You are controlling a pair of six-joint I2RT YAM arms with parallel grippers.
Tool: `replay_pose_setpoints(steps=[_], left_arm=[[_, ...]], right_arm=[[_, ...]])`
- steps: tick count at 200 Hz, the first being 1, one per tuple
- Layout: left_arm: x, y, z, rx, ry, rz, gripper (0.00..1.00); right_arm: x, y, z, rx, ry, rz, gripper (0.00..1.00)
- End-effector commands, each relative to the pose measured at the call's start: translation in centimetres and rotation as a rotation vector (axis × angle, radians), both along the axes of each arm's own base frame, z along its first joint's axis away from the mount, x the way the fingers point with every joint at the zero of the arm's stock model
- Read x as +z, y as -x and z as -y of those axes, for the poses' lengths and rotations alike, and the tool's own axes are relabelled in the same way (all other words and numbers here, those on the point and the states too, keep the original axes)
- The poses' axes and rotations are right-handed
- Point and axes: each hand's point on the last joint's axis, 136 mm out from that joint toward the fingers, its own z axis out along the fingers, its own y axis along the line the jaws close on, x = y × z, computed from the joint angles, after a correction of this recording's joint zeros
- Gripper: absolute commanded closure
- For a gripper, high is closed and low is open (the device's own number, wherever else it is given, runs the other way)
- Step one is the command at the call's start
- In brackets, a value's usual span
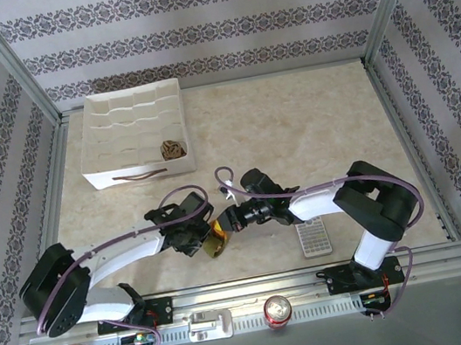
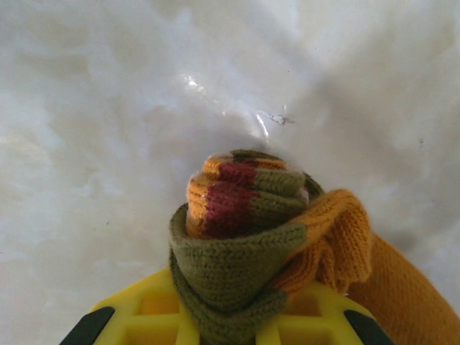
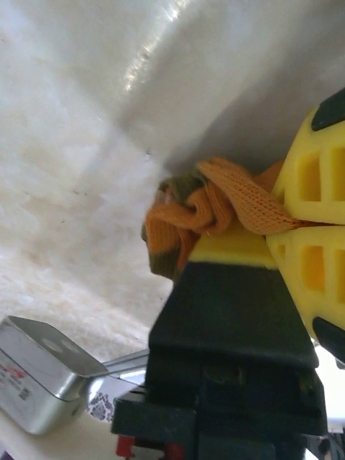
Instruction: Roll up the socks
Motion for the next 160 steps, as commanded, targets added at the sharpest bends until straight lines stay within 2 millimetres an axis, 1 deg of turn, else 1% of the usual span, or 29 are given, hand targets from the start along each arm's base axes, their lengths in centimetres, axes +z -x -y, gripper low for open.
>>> replay_pose_setpoints(steps=[1, 27, 38, 77, 101, 129, 160], left_arm=[[-2.0, 1.9, -0.8, 0.014, -0.068, -0.108, 1.0], [-2.7, 2.0, -0.6, 0.054, -0.078, -0.144, 1.0], [-2.9, 1.9, -0.6, 0.068, -0.072, -0.146, 1.0], [-3.1, 2.1, -0.4, 0.098, -0.059, -0.166, 1.0], [-3.1, 2.0, -0.5, 0.122, -0.038, -0.16, 1.0], [-3.0, 1.9, -1.0, 0.132, -0.035, -0.15, 1.0], [-3.2, 1.7, -1.0, 0.139, -0.023, -0.14, 1.0]], right_arm=[[2.8, 1.1, -1.2, 0.061, -0.111, 0.012, 1.0], [1.8, 3.3, -2.3, 0.123, -0.1, -0.033, 1.0], [1.6, 3.6, -2.6, 0.123, -0.099, -0.034, 1.0], [1.9, 4.8, -4.1, 0.16, -0.105, -0.049, 1.0], [1.4, 5.7, -4.1, 0.183, -0.088, -0.074, 1.0], [0.7, 7.2, -3.4, 0.223, -0.077, -0.114, 0.9], [1.1, 8.6, -3.1, 0.28, -0.099, -0.145, 0.76]])
